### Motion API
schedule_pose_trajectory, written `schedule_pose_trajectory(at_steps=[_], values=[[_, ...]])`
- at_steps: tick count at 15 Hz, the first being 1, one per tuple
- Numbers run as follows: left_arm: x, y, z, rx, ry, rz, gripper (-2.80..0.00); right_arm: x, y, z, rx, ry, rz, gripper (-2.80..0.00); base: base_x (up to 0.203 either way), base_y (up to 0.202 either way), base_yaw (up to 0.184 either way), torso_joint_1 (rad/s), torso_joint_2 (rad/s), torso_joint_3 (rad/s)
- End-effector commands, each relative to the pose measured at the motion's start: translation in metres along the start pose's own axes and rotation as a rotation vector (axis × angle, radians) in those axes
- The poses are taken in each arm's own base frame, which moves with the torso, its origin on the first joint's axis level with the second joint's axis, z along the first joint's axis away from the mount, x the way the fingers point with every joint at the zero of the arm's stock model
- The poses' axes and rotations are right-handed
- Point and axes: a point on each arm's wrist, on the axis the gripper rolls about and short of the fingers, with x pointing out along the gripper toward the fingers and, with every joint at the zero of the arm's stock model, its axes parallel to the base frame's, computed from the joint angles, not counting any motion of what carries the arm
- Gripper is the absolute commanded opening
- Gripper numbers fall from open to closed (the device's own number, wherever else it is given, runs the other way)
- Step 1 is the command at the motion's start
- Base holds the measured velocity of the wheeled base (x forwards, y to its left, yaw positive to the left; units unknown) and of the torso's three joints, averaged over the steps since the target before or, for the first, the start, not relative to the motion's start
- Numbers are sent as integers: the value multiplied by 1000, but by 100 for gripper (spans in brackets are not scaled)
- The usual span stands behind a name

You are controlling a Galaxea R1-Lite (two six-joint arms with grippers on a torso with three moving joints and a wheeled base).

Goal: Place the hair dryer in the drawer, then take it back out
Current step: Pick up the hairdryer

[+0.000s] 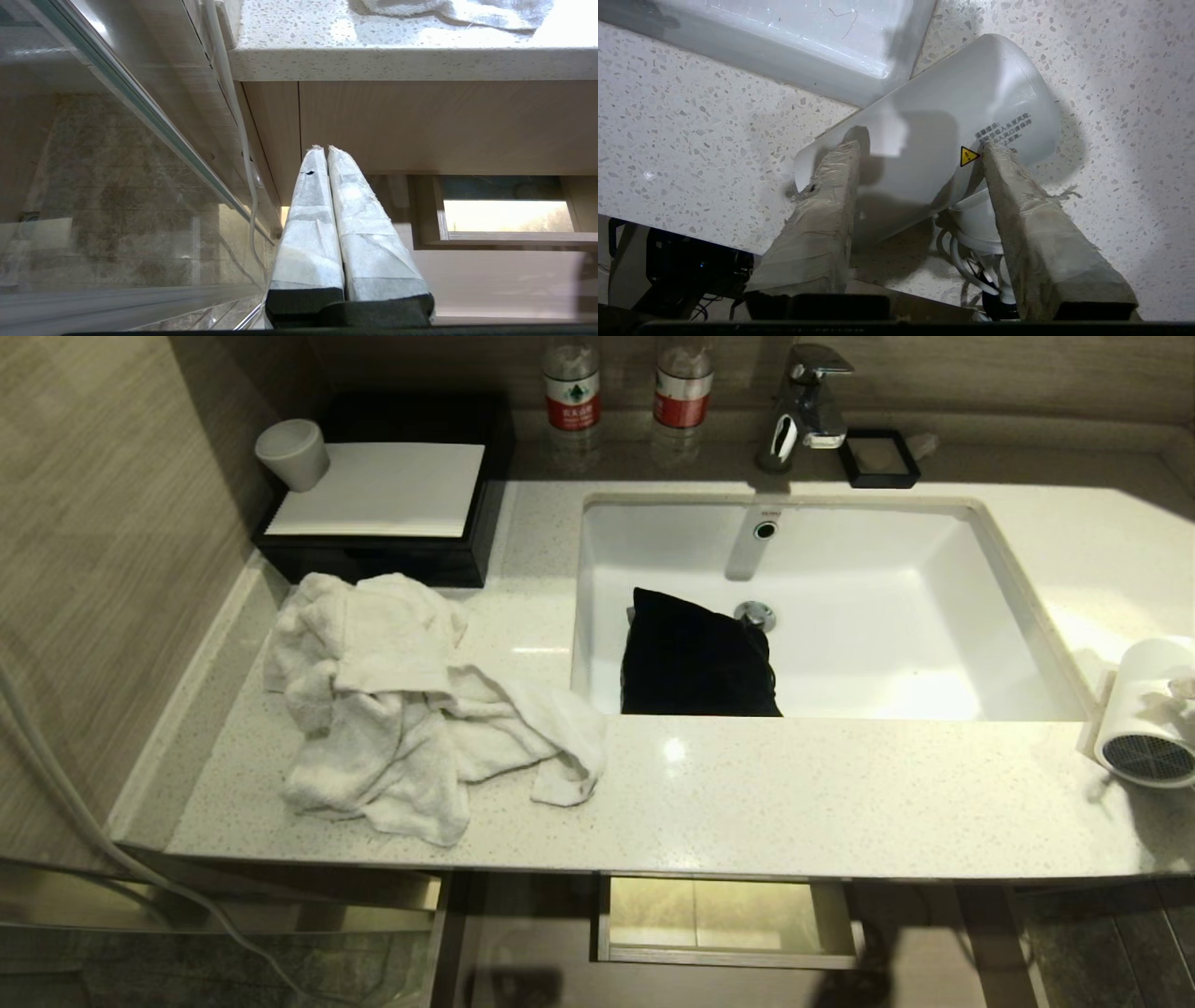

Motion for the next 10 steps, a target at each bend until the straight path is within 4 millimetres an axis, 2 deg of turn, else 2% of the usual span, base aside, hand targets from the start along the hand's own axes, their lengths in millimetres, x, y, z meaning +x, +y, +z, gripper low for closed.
schedule_pose_trajectory(at_steps=[1, 4, 10], values=[[0, 0, 0, 0, 1, 0, -280, -8, 1, 3, -15, -23, -17, 0, 0, 0, 0, 0, 0, 0], [0, 0, 0, 0, 1, 0, -280, -20, 5, 3, -12, -32, -37, 0, 0, 0, 0, 0, 0, 0], [0, 0, 0, 0, 0, 0, -280, -33, 3, -13, -29, 78, -19, 0, 0, 0, 0, 0, 0, 0]])
